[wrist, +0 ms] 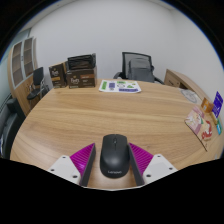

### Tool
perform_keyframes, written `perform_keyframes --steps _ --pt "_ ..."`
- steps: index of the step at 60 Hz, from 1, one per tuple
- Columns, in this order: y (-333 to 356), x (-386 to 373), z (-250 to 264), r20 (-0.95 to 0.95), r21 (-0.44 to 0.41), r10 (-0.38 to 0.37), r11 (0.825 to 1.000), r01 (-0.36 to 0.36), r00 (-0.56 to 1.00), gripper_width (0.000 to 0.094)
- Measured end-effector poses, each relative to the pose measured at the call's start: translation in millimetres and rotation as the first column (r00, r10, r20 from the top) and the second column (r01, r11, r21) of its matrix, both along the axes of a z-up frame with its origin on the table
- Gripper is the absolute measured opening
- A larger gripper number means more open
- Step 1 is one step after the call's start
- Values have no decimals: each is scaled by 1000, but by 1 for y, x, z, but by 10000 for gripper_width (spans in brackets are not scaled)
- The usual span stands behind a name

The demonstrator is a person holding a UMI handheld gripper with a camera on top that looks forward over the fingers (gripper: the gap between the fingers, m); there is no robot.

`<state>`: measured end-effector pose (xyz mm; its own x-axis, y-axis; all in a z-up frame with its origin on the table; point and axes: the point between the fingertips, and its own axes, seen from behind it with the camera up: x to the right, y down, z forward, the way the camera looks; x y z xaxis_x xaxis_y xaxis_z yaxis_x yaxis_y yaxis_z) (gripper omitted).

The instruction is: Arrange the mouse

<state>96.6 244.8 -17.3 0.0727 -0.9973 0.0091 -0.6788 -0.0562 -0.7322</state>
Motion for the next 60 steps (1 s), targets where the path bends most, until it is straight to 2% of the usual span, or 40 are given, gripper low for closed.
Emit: perform_keyframes --steps 4,11,19,26,33,40,49,55,60 --pt "1 3 0 4 -4 9 1000 -9 1000 502" --pt "1 2 0 -8 -21 17 1000 -17 1000 438" --pt "3 3 1 -21 -13 45 999 -45 999 313" --pt "4 2 16 -31 1 64 998 -64 997 305" --pt "-16 15 77 39 -8 53 999 -53 998 306" --pt "-70 46 155 135 19 -3 1000 0 991 305" --pt "-199 90 228 253 -42 -106 992 120 962 322" --pt "-294 106 227 251 -90 -214 966 243 944 306" --pt "-362 110 196 212 -106 -288 943 315 934 305"
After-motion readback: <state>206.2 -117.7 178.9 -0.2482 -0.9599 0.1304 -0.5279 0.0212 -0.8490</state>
